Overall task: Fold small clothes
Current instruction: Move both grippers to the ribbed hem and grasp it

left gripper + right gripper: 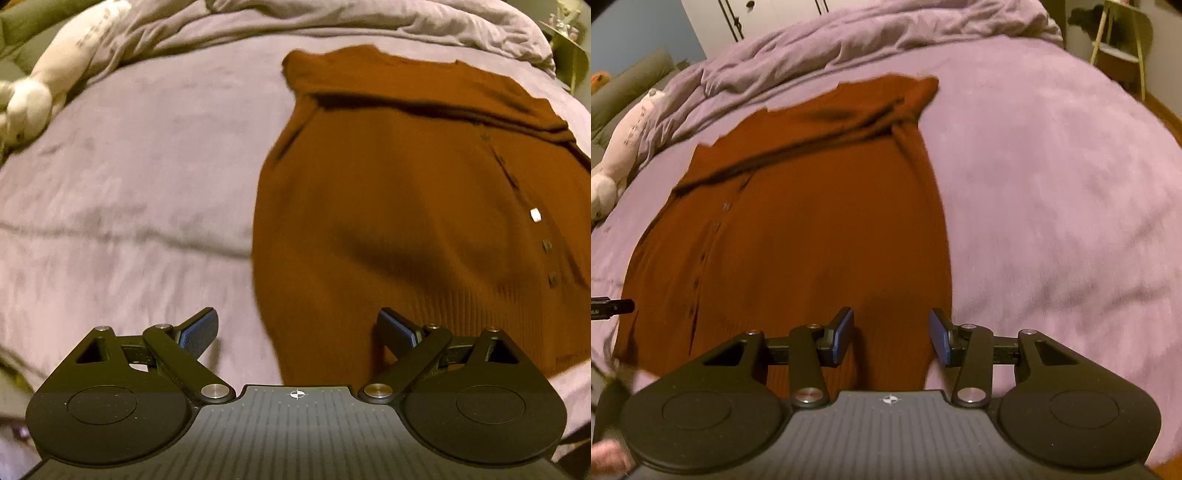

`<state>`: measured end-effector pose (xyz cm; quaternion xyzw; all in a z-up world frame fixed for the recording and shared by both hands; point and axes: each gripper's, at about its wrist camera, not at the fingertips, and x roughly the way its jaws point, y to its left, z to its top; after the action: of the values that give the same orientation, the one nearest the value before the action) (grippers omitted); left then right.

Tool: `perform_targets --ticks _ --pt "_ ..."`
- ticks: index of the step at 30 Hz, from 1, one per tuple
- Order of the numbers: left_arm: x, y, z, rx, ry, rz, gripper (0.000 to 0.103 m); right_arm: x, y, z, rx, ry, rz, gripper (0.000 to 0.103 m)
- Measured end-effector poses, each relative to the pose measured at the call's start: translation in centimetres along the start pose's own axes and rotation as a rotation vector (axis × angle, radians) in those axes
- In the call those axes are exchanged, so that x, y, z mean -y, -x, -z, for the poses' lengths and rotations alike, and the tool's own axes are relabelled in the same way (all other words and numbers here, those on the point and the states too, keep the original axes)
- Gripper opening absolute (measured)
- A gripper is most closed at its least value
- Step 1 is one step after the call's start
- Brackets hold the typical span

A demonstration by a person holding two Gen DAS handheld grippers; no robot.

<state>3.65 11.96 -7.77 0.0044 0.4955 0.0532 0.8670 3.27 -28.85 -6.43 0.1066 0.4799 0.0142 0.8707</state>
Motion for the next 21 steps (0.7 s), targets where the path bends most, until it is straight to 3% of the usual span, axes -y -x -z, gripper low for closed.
perform_targets --ticks 5,7,11,14,17,21 --pt "-0.5 -0.1 1.4 -0.024 0.079 0.060 0.096 0.8 0.2 2.2 -0.047 -0.066 -0.019 0.044" --pt "-0.7 -0.3 1.6 -0.038 0.098 0.083 0.089 0.9 0.3 2.8 -0.055 -0.077 -0.014 0.044" --pt "-1.0 -0.2 2.0 -0.038 0.098 0.081 0.085 0.8 0.5 3.0 -0.053 -0.076 -0.020 0.044" --pt "-1.8 -0.3 2.0 -0.048 0.137 0.129 0.082 1.0 0.3 3.1 -0.058 -0.099 -0.037 0.044" --pt "-3.0 -0.6 1.9 -0.053 0.211 0.171 0.074 0.8 -0.1 2.9 -0.060 -0.110 -0.041 0.044" --pt "-4.0 -0.4 1.7 -0.061 0.259 0.211 0.049 0.6 0.0 2.8 -0.059 -0.106 -0.038 0.042"
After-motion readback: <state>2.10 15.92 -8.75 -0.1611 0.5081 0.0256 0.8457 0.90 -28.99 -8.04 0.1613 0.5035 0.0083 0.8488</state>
